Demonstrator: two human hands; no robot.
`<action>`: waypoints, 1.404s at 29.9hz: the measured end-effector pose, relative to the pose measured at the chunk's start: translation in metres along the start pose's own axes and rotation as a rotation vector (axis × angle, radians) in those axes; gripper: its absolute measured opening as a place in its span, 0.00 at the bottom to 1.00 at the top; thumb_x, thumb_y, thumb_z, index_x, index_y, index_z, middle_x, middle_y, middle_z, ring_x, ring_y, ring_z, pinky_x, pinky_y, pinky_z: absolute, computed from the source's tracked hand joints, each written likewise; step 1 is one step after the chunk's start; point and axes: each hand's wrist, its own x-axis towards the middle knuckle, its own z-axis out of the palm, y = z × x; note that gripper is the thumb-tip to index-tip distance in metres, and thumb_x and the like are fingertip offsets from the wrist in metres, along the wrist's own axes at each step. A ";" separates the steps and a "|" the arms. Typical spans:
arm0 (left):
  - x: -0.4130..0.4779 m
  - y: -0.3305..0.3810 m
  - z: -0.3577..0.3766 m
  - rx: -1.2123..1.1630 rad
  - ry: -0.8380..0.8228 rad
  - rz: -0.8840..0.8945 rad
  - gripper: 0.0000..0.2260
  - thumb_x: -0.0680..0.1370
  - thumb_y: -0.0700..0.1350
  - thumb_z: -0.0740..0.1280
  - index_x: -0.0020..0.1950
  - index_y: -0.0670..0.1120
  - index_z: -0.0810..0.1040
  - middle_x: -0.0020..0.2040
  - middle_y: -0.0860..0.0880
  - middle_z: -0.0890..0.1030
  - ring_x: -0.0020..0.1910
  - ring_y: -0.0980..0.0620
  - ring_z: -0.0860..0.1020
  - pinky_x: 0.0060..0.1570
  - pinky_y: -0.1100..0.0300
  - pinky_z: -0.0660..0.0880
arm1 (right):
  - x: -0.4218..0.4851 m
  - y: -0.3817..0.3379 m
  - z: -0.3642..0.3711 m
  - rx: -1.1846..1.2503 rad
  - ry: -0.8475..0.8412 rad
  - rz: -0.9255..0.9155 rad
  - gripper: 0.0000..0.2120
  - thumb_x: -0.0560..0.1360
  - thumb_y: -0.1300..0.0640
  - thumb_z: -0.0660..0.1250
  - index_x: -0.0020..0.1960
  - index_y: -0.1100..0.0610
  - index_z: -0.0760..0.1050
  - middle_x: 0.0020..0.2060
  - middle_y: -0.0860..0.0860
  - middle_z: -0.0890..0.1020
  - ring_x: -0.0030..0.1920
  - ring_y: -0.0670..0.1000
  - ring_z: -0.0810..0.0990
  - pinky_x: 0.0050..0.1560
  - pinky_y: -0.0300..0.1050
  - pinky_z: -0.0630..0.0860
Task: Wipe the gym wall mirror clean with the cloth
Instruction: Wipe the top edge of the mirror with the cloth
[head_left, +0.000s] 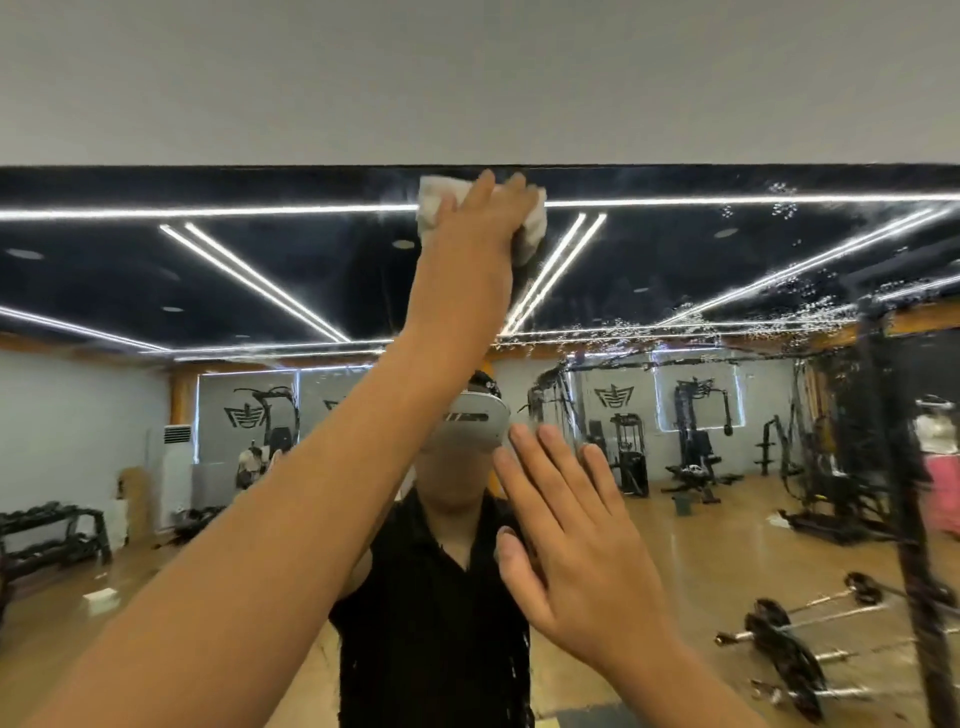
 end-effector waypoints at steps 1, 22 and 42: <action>0.012 -0.002 0.004 0.000 -0.006 -0.007 0.23 0.81 0.31 0.62 0.75 0.47 0.74 0.76 0.42 0.72 0.75 0.37 0.68 0.75 0.37 0.62 | 0.000 0.000 -0.001 0.013 -0.003 0.003 0.30 0.81 0.48 0.60 0.81 0.57 0.63 0.82 0.55 0.60 0.82 0.55 0.56 0.78 0.63 0.58; -0.013 0.037 0.005 0.110 0.070 -0.164 0.21 0.84 0.43 0.65 0.78 0.54 0.71 0.79 0.47 0.67 0.80 0.49 0.64 0.79 0.43 0.60 | -0.047 0.179 -0.056 -0.037 -0.095 -0.303 0.31 0.80 0.44 0.60 0.80 0.56 0.66 0.82 0.56 0.61 0.82 0.57 0.59 0.78 0.65 0.57; 0.019 0.034 0.019 0.165 0.164 -0.167 0.18 0.85 0.39 0.61 0.73 0.52 0.78 0.68 0.42 0.80 0.67 0.47 0.78 0.69 0.57 0.73 | -0.052 0.183 -0.047 0.013 -0.060 -0.297 0.34 0.80 0.43 0.60 0.82 0.57 0.61 0.82 0.57 0.59 0.82 0.58 0.57 0.78 0.66 0.59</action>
